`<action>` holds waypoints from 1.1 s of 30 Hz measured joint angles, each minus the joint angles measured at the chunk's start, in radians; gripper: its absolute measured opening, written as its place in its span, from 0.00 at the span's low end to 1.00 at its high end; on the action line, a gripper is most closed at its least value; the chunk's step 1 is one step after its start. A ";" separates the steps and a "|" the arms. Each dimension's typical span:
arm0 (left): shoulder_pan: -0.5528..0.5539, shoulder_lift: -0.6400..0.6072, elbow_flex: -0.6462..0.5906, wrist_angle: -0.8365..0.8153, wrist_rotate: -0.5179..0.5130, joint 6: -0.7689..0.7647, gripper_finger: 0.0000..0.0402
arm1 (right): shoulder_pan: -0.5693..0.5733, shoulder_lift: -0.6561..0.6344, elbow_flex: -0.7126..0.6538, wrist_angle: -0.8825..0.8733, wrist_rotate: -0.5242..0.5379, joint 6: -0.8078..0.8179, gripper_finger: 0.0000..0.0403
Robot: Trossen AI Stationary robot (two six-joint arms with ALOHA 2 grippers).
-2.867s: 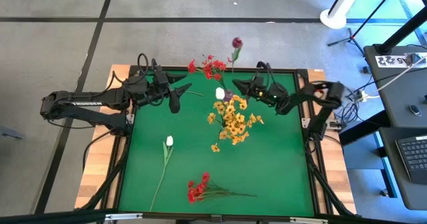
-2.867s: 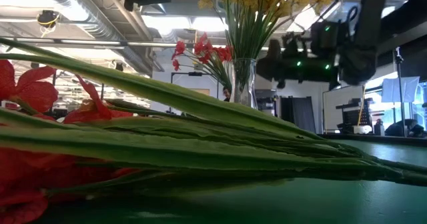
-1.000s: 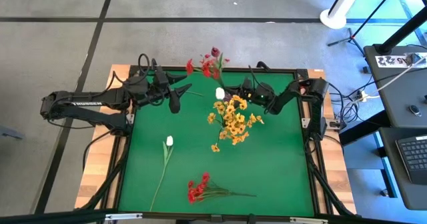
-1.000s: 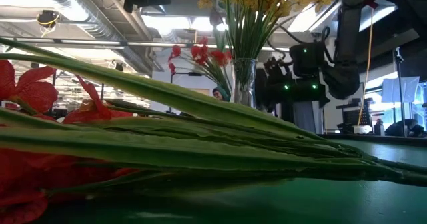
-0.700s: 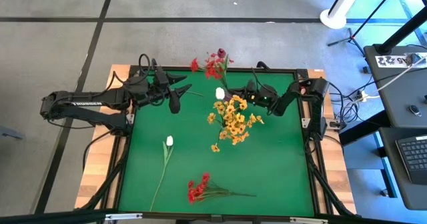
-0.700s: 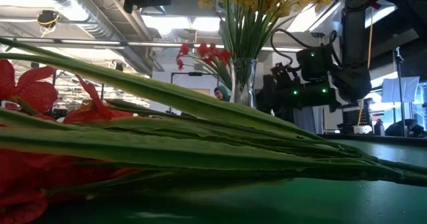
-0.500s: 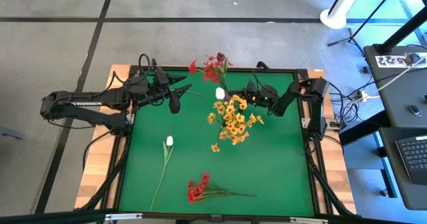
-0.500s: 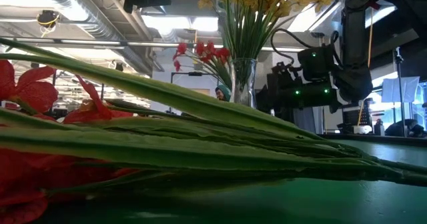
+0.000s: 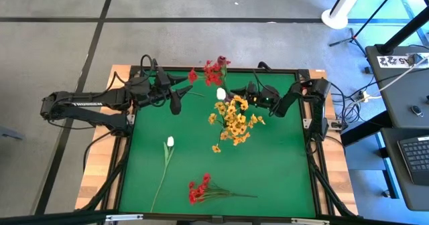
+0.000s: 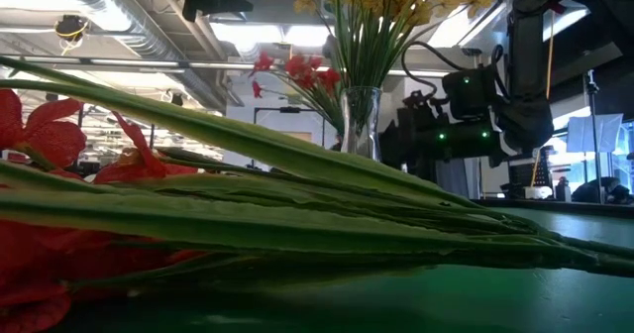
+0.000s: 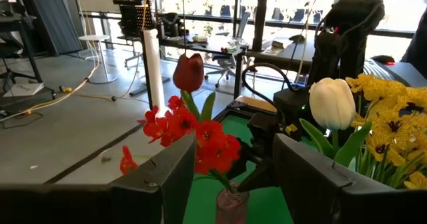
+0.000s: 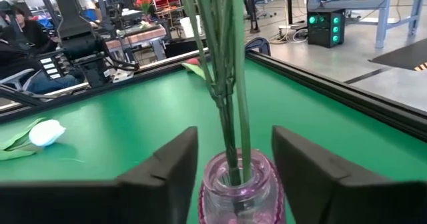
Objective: Sort flowers into vase by color
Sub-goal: Put the red flowers into the violet vase
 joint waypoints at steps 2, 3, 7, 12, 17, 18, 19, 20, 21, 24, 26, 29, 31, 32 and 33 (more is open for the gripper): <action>0.000 0.000 0.000 0.000 0.000 0.000 0.49 | 0.000 -0.007 -0.003 -0.001 -0.009 0.000 0.53; 0.000 0.000 0.000 0.000 0.000 0.000 0.49 | 0.000 -0.015 -0.008 0.000 -0.013 0.000 0.55; 0.000 0.000 0.000 -0.005 0.000 0.000 0.49 | -0.005 -0.097 -0.050 0.000 -0.002 -0.013 0.60; 0.000 0.001 0.000 -0.019 -0.001 0.000 0.49 | -0.029 -0.272 -0.121 -0.066 0.008 -0.045 0.62; 0.001 0.011 0.000 -0.049 -0.002 -0.003 0.49 | -0.032 -0.486 -0.164 -0.276 -0.019 -0.069 0.62; 0.001 0.017 0.001 -0.055 -0.004 -0.006 0.49 | -0.032 -0.535 -0.167 -0.334 -0.039 -0.083 0.62; 0.002 0.021 0.002 -0.069 -0.008 -0.013 0.49 | -0.032 -0.585 -0.167 -0.397 -0.058 -0.094 0.62; 0.002 0.024 0.001 -0.094 -0.011 -0.021 0.49 | -0.032 -0.636 -0.165 -0.460 -0.073 -0.105 0.62; 0.002 0.029 0.000 -0.111 -0.012 -0.024 0.49 | -0.032 -0.690 -0.164 -0.528 -0.081 -0.112 0.62; 0.002 0.042 0.001 -0.136 -0.018 -0.027 0.49 | -0.032 -0.861 -0.163 -0.722 -0.053 -0.140 0.62; 0.002 0.054 0.001 -0.137 -0.019 -0.029 0.49 | -0.032 -0.971 -0.163 -0.822 -0.003 -0.155 0.62; 0.002 0.061 0.000 -0.143 -0.019 -0.029 0.49 | -0.032 -1.109 -0.162 -0.940 0.034 -0.161 0.62; 0.002 0.066 0.001 -0.118 -0.020 -0.028 0.49 | -0.032 -1.183 -0.162 -1.018 0.036 -0.161 0.62; 0.002 0.069 0.002 -0.114 -0.020 -0.028 0.49 | -0.032 -1.218 -0.162 -1.057 0.045 -0.162 0.62; 0.002 0.072 0.001 -0.120 -0.019 -0.028 0.49 | -0.032 -1.253 -0.162 -1.092 0.053 -0.162 0.62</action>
